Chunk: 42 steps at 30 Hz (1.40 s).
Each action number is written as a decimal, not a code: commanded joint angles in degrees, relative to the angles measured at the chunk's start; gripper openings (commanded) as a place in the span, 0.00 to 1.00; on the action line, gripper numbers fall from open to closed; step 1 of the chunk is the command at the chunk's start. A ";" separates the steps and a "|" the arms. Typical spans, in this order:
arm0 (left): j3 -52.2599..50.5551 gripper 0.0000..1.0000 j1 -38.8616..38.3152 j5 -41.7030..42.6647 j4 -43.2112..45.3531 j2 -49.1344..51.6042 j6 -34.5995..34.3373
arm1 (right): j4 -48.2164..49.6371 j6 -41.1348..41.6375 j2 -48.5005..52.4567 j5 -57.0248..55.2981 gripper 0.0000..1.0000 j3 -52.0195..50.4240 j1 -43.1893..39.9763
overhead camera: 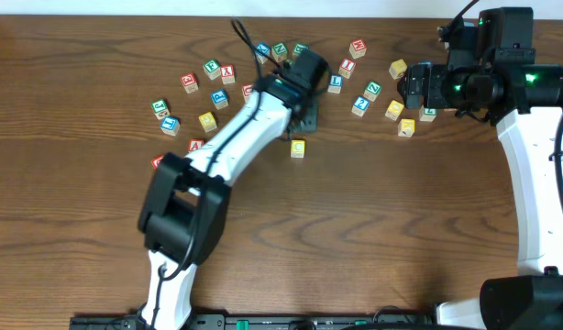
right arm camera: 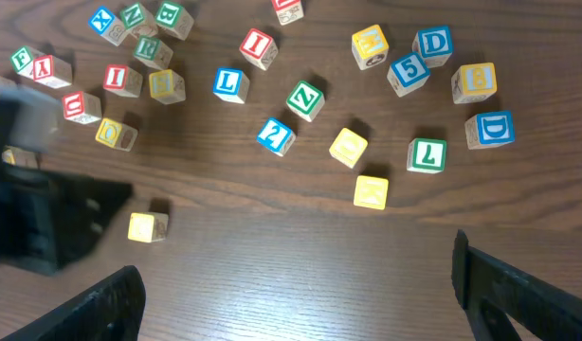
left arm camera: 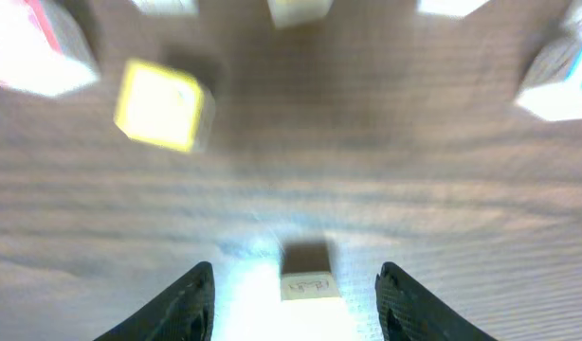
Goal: Spell out CORL
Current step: 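Carry the yellow C block forward and set it down in open space, then grasp the yellow O block with the left gripper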
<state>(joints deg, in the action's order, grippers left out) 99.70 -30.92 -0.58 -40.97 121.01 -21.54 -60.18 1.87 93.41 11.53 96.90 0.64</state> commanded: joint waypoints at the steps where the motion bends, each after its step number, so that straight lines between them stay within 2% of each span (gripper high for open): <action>1: 1.42 0.54 2.47 0.55 1.92 -1.11 6.58 | 0.11 -0.63 0.48 -0.44 0.99 -0.39 -0.17; 5: 1.25 0.61 4.94 0.55 8.44 0.79 13.42 | 0.13 -0.09 0.48 -0.44 0.99 -0.39 -0.17; 9: 1.25 0.63 6.82 0.55 12.44 3.43 17.16 | -0.09 0.44 0.48 -0.46 0.99 -0.39 -0.17; 19: 1.25 0.63 9.14 4.22 12.63 6.60 19.85 | -0.31 0.44 0.48 -0.46 0.99 -0.39 -0.17; 35: 1.25 0.62 9.11 3.98 13.07 11.43 19.85 | -0.46 0.44 0.48 -0.48 0.99 -0.37 -0.17; 37: 1.25 0.58 9.11 3.98 13.07 11.43 19.85 | -0.46 0.44 0.48 -0.48 0.99 -0.39 -0.17; 40: 1.25 0.45 9.11 3.98 13.07 11.43 19.85 | -0.44 0.44 0.48 -0.48 0.99 -0.39 -0.17; 42: 1.25 0.40 9.11 3.98 13.05 11.43 19.85 | -0.42 0.44 0.48 -0.48 0.99 -0.37 -0.17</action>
<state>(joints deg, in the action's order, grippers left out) 100.53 -21.96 3.09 -28.01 132.25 -2.31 -60.58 1.96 93.41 11.51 96.88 0.64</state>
